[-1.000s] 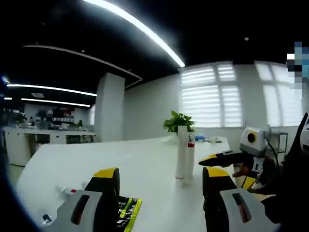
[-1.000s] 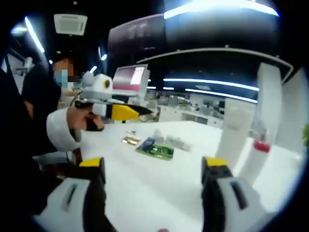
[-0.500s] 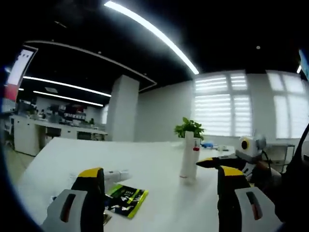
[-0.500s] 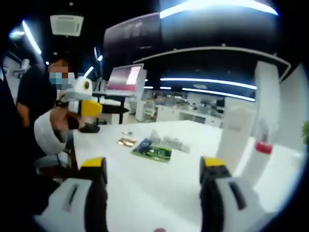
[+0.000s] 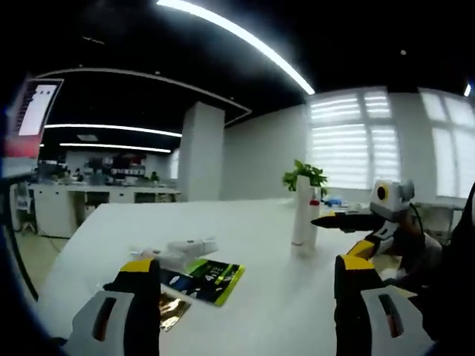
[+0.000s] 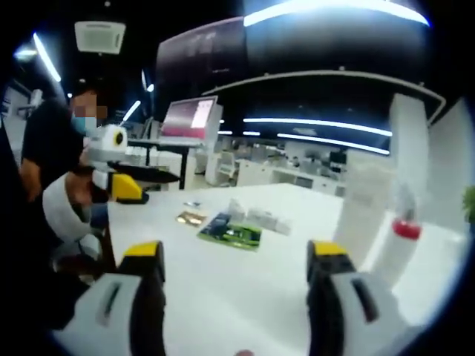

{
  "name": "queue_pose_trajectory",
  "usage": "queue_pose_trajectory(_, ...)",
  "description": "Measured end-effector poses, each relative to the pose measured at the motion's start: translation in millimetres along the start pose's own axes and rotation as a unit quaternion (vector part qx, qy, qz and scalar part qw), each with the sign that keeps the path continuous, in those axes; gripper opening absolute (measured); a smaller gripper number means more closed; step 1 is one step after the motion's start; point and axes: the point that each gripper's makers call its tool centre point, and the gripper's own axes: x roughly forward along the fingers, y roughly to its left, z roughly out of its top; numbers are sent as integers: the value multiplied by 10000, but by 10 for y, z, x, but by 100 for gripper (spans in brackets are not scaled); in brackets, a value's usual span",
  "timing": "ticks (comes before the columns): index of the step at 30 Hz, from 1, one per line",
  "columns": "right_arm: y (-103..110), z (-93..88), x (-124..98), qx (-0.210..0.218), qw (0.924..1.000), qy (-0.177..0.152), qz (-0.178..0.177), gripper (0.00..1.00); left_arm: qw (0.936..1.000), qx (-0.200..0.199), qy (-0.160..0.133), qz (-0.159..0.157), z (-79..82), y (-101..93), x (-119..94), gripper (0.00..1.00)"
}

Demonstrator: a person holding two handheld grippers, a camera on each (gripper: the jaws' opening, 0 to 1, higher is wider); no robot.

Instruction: Arrange the skincare products in the storage area until every visible bottle or jar stands upright without overlapping.

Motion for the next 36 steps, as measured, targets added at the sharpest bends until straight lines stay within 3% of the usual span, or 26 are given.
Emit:
queue_pose_trajectory(6, 21, 13, 75, 3, 10000, 32, 85, 78, 9995, -22, 77, 315, -15, 135, -126, 99)
queue_pose_trajectory(13, 75, -40, 139, -24, 9998, 139, 167, 77, 9958, 431, 330, 737, -69, 256, -189, 99)
queue_pose_trajectory(24, 183, -87, 266, -36, 9991, 294, 304, 77, 9948, 480, 384, 816, -65, 289, -331, 99)
queue_pose_trajectory(36, 267, -98, 576, -8, 9979, 516, 400, 76, 9947, 408, 538, 775, -120, 351, -409, 99)
